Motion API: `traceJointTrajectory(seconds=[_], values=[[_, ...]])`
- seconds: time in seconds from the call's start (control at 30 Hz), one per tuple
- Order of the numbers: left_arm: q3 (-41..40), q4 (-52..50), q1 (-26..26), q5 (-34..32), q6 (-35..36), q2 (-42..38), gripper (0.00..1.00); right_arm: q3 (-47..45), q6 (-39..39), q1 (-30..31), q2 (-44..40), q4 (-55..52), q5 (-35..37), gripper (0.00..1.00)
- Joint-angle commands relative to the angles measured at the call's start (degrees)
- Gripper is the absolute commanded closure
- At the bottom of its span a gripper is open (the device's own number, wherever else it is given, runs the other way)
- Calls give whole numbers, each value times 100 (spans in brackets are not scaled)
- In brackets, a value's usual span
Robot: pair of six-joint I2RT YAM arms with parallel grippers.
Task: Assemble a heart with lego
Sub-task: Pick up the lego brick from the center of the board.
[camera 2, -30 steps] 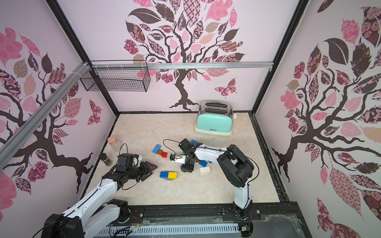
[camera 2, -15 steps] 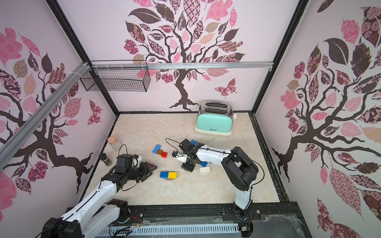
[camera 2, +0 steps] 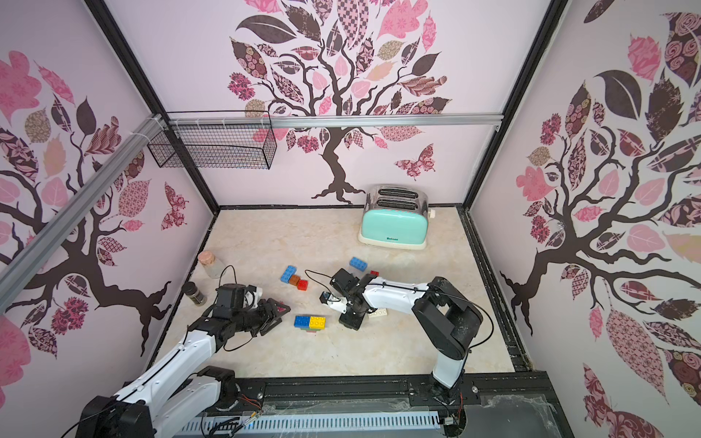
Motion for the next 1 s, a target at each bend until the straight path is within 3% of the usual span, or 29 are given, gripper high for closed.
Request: traceJointTrajectory(seconds=[0.0,0.13,0.47,0.97], values=[[-20,116,-42,180,115,38,41,54,-99,71,12,-57,83,49],[-38,229,-48,269,106,143,41,92,-132,119,-73,70,69,45],[-56,193,-52,200,80,55,41,228,-48,136,81,12,73,51],[-104,203,-53,153,36,45,41,368,1,154,186,50,68,51]])
